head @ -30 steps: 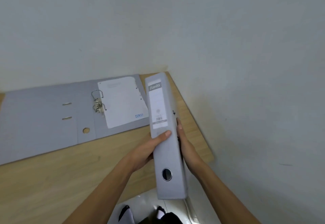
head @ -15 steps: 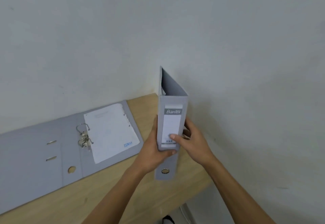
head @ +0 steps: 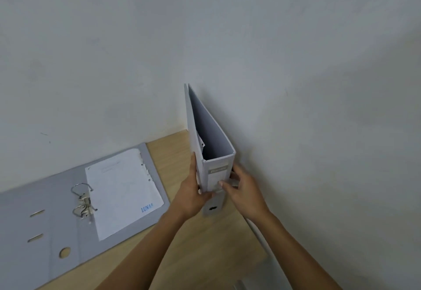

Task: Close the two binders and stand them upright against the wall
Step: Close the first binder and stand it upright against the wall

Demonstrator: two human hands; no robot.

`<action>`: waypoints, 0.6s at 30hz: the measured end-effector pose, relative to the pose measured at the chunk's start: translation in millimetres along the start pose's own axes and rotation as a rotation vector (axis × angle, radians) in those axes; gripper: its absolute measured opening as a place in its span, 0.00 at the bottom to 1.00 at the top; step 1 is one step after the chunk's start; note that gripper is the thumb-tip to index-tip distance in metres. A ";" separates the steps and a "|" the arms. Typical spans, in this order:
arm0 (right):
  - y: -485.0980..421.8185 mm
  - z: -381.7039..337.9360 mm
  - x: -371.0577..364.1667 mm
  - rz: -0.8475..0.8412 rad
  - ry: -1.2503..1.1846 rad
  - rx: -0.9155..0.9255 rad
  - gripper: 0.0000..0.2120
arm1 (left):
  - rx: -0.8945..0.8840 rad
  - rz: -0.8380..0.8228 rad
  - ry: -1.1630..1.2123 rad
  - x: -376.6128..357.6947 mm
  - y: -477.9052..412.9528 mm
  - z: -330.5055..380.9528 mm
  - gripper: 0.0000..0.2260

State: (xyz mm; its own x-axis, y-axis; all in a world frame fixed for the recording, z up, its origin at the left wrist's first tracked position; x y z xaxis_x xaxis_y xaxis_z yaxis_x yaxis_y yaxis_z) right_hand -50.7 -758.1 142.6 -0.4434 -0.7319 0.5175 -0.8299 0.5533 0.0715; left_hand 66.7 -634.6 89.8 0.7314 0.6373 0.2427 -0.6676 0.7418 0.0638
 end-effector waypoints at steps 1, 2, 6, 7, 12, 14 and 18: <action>-4.5 2.6 -1.3 0.058 0.017 -0.022 0.21 | -0.001 0.005 -0.008 0.1 -5.6 1.2 0.53; -9.6 6.5 -3.1 0.120 0.013 -0.061 0.17 | -0.004 0.012 -0.010 -0.9 -12.4 3.3 0.53; -24.1 18.3 -19.3 0.202 -0.243 -0.354 0.15 | -0.017 0.045 -0.007 -1.6 -32.4 8.3 0.53; -28.4 19.2 -22.3 0.203 -0.339 -0.411 0.15 | -0.020 0.052 -0.007 -1.3 -37.6 7.6 0.52; -41.1 13.5 -26.8 0.214 -0.628 -0.509 0.08 | -0.021 0.097 0.018 -1.7 -59.0 8.4 0.48; -45.2 12.0 -25.6 0.211 -0.639 -0.492 0.06 | -0.023 0.111 0.019 -3.7 -67.1 9.6 0.48; -54.4 10.5 -18.9 0.182 -0.601 -0.460 0.10 | -0.019 0.128 0.005 -3.1 -79.0 9.1 0.48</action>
State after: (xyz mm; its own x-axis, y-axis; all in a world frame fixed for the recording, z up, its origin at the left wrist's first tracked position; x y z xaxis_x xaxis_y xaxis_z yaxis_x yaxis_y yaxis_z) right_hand -0.7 -778.5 120.0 -0.7756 -0.6311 0.0135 -0.5607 0.6985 0.4446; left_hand 115.9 -697.0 92.8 0.6409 0.7283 0.2425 -0.7530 0.6579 0.0141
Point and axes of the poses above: each hand's wrist, its own y-axis away from the middle knuckle, its own x-axis out of the back of the hand, z = x × y, the point moved 2 cm from there along -y, towards the middle knuckle, and after that the axes turned 9 degrees about y, right-handed, at the moved point
